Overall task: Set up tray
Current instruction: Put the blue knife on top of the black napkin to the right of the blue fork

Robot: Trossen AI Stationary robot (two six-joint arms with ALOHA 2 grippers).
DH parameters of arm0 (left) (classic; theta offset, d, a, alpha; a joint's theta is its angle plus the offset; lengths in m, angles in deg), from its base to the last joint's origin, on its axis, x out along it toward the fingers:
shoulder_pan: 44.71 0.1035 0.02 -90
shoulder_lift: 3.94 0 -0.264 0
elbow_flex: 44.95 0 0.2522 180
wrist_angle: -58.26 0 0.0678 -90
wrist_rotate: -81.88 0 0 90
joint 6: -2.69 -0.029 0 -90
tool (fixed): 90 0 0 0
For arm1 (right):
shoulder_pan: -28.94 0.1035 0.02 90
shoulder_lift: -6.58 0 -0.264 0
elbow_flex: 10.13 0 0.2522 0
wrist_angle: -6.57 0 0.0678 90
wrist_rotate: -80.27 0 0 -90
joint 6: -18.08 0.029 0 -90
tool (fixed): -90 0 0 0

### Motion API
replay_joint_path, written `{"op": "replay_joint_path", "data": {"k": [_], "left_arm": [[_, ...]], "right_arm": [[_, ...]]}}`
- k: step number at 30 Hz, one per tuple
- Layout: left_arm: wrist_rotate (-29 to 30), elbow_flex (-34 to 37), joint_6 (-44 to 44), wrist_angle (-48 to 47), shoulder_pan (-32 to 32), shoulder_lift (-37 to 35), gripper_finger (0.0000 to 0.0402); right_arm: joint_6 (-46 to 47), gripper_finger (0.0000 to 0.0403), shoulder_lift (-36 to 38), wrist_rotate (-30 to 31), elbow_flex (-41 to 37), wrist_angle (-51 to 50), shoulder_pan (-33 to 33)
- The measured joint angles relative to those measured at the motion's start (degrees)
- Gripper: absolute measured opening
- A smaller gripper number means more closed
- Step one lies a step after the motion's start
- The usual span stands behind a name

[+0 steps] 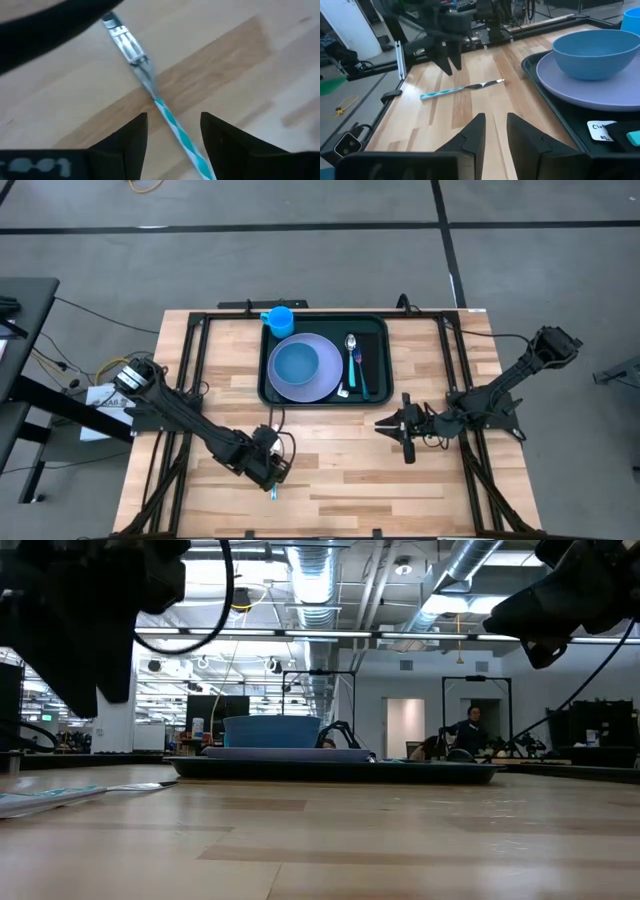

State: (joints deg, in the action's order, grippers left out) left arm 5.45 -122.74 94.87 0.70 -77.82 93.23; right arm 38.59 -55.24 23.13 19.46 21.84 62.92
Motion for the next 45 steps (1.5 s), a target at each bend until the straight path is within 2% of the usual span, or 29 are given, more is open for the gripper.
{"op": "replay_joint_path", "data": {"k": [8, 25, 36, 45], "left_arm": [[-4.2, 0.1, -3.5, -0.9, 1.7, 4.5, 0.0171], [-5.7, 0.1, -7.1, 2.1, 3.5, 5.2, 0.0171], [-9.1, -0.2, -8.7, 4.8, 3.8, 10.7, 0.0171], [-8.5, -0.1, -9.4, 4.3, 3.8, 11.3, 0.0166]], "right_arm": [[0.0, 0.0073, 0.0, -0.1, 0.0, 0.0, -0.4], [0.0, 0.0073, 0.0, -1.5, 0.0, -0.1, -0.4], [0.0, 0.0073, 0.0, -1.6, 0.0, -0.2, -0.4], [0.0, 0.0073, 0.0, -1.6, 0.0, -0.4, -0.4]]}}
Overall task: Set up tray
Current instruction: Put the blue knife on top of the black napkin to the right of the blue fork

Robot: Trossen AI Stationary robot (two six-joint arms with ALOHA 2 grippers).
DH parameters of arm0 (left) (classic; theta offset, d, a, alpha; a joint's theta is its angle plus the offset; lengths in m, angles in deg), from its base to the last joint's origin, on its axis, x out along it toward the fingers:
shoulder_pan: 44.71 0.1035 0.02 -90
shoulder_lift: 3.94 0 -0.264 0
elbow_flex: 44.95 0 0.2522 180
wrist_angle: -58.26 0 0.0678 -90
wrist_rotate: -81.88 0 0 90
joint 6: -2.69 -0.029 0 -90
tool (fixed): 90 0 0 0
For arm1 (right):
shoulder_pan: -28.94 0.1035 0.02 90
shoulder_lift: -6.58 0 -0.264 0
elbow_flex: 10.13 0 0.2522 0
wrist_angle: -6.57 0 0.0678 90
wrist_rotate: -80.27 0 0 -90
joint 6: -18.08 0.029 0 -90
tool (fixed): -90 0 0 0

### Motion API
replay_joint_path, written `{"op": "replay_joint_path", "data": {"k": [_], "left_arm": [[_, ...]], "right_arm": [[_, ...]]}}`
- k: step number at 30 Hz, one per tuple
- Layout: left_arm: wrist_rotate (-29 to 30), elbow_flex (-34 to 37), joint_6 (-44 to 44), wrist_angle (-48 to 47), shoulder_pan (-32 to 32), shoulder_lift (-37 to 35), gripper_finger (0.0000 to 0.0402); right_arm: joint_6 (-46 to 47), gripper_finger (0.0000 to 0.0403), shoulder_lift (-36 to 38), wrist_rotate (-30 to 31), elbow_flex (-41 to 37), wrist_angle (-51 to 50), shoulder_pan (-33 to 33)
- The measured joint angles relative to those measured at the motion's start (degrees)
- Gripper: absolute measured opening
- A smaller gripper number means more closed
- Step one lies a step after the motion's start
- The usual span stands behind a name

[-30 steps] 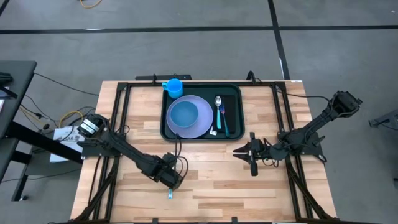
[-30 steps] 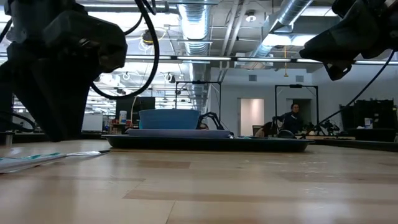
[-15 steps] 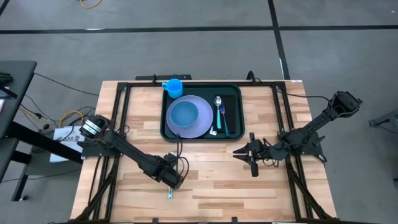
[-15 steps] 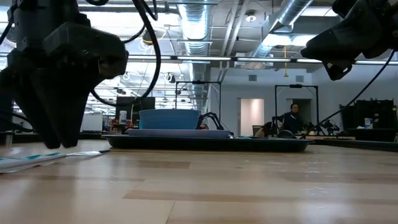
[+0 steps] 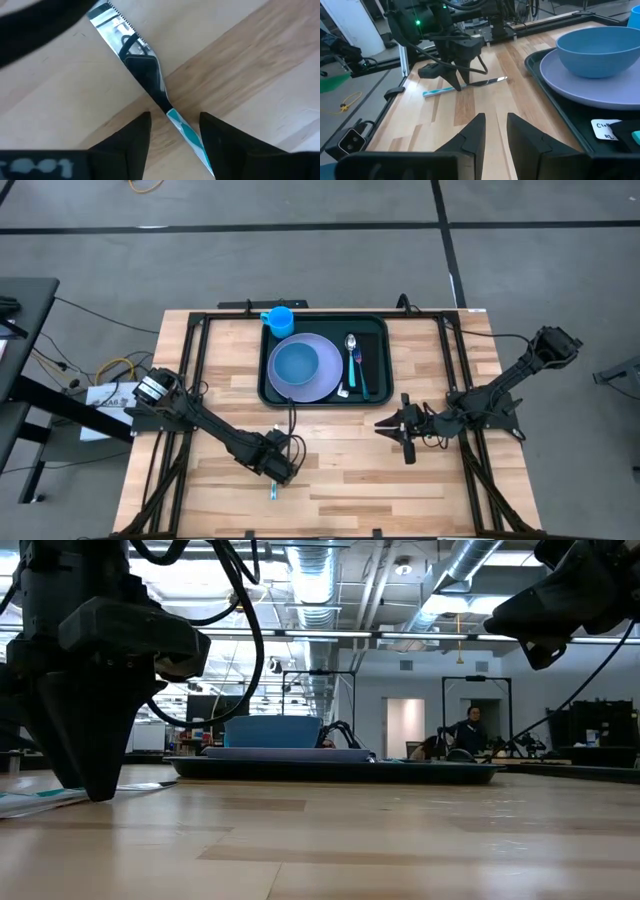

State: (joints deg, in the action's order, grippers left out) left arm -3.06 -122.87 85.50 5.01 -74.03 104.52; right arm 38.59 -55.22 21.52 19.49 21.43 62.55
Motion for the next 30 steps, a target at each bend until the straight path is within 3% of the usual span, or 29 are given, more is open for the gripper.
{"op": "replay_joint_path", "data": {"k": [12, 21, 30], "left_arm": [[0.1, 0.0, -0.5, -0.7, 0.0, 0.1, 0.0078], [1.9, -4.2, -5.1, -3.9, 0.0, 0.7, 0.0011], [4.0, -5.4, -6.8, -0.6, 0.0, 0.7, 0.0023]], "right_arm": [[0.0, 0.0073, 0.0, -1.4, 0.0, 0.0, 0.0], [0.0, 0.0073, 0.0, -1.4, 0.0, 0.0, 0.0], [0.0, 0.0073, 0.0, -1.4, 0.0, 0.0, 0.0]]}}
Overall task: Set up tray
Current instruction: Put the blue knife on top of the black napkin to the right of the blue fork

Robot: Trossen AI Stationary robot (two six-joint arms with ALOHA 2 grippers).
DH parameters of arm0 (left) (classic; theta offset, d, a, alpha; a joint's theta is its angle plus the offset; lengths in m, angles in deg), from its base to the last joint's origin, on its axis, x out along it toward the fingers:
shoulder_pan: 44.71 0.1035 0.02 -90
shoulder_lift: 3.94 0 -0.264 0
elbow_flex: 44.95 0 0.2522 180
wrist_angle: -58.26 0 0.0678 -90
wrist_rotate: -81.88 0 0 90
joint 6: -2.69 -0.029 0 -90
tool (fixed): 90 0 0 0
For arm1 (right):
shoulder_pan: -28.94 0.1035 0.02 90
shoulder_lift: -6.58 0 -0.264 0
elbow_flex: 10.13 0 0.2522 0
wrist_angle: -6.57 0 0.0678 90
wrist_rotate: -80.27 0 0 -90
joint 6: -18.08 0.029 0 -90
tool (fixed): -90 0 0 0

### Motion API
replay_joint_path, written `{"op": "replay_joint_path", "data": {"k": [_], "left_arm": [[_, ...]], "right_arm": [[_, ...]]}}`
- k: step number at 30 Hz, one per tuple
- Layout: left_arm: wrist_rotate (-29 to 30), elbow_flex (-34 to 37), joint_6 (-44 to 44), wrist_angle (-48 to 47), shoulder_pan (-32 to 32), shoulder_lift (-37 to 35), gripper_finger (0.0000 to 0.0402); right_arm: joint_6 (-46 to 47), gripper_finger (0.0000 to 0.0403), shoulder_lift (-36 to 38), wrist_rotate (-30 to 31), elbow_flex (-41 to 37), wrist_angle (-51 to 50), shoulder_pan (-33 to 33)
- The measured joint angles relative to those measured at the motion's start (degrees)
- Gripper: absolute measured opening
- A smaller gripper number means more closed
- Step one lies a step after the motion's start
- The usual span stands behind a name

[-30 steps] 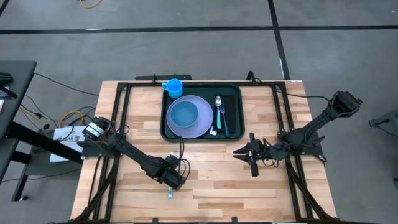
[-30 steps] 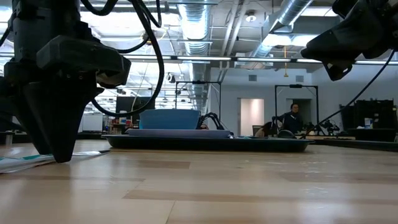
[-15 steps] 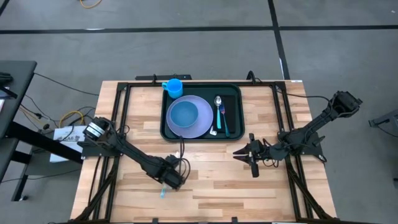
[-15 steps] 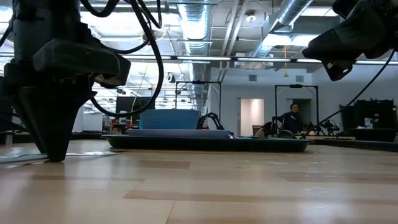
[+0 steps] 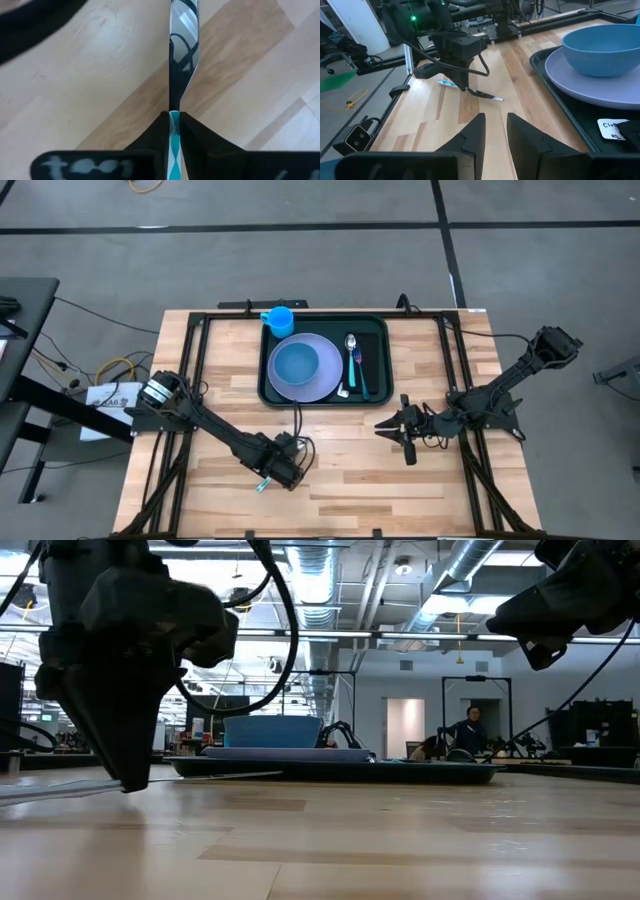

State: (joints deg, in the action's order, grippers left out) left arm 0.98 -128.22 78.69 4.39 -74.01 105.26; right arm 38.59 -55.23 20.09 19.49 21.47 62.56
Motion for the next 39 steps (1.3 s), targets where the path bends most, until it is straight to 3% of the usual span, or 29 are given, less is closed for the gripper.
{"op": "replay_joint_path", "data": {"k": [9, 19, 30, 39], "left_arm": [[1.1, -0.4, -2.5, 1.2, 0.0, -0.1, 0.0007], [7.7, -7.1, -9.4, -0.7, 0.4, -0.2, 0.0009], [25.3, -16.4, -27.9, 0.6, 3.1, -0.3, 0.001], [40.8, -17.8, -52.5, 17.2, 6.0, -0.3, 0.001]], "right_arm": [[0.0, 0.0073, 0.0, 0.0, 0.0, 0.1, 0.0], [-1.4, 0.0072, 0.0, 0.1, 0.0, 0.8, 0.0], [-1.7, 0.0072, 0.0, 0.1, 0.0, 7.0, 0.0], [-2.3, 0.0072, 0.0, 0.1, 0.0, 8.1, 0.0]]}}
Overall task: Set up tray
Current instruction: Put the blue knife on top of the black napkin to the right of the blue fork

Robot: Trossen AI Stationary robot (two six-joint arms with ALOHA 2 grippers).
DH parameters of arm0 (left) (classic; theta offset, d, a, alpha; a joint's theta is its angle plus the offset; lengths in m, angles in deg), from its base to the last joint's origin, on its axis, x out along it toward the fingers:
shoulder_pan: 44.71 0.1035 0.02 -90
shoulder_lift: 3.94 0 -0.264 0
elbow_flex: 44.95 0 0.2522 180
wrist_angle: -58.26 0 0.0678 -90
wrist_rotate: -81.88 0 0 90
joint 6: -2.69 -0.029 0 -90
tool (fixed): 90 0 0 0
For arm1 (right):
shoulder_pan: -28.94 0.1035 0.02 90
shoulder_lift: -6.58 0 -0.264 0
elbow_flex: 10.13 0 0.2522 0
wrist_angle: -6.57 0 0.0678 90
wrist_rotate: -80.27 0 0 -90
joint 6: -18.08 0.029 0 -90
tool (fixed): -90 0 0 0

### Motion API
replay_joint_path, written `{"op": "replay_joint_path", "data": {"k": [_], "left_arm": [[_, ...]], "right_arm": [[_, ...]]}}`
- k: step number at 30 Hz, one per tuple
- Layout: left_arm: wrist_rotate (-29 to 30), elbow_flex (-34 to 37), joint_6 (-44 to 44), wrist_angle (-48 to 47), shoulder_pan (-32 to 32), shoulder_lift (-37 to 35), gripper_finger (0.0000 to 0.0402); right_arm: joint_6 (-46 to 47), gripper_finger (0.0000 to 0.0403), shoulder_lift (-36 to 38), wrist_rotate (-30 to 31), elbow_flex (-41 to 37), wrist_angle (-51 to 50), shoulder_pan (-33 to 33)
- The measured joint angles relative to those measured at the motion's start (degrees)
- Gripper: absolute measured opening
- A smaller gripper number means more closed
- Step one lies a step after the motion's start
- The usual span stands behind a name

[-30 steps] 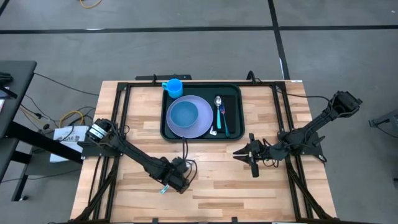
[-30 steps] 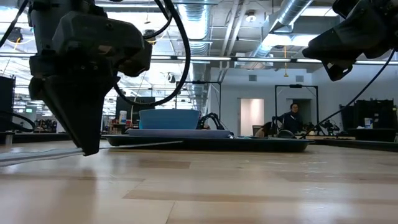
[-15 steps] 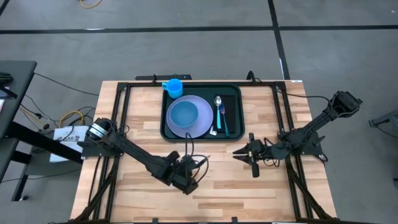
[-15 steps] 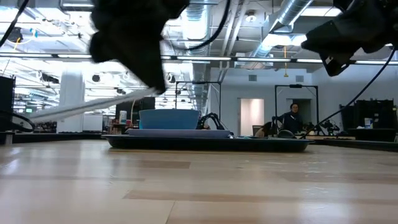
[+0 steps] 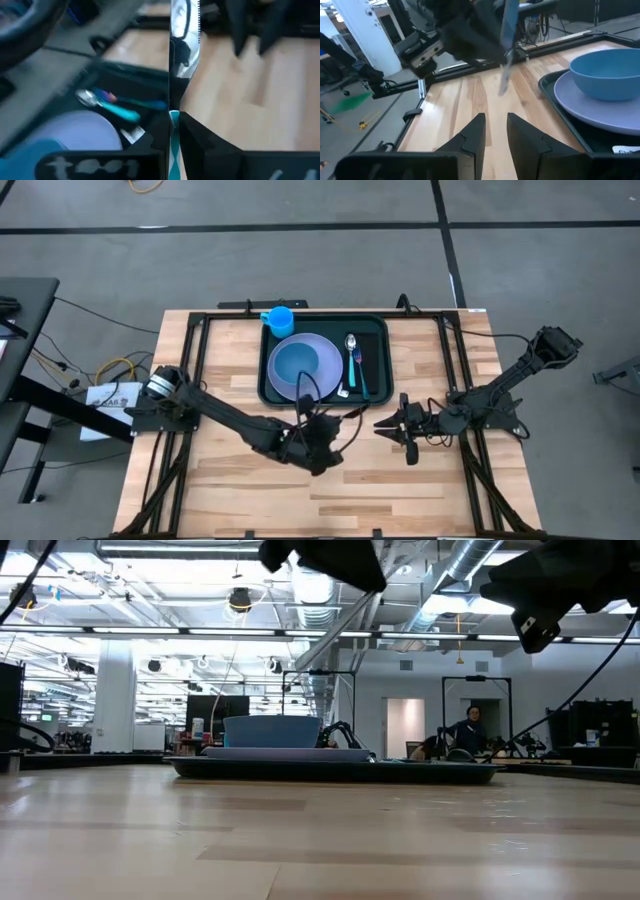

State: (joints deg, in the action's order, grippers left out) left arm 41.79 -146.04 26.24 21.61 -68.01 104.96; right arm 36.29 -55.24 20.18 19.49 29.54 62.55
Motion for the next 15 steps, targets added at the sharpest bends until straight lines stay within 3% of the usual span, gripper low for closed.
{"op": "replay_joint_path", "data": {"k": [7, 15], "left_arm": [[7.8, 0.1, -7.5, 3.2, 1.6, 0.0, 0.0011], [8.5, 2.5, -9.5, 4.5, 2.8, -0.1, 0.0012]], "right_arm": [[-2.9, 0.0086, 0.0, 0.0, 0.0, 0.9, 0.0], [-9.8, 0.0163, 0.0, 0.2, 0.0, 2.9, 0.0]]}}
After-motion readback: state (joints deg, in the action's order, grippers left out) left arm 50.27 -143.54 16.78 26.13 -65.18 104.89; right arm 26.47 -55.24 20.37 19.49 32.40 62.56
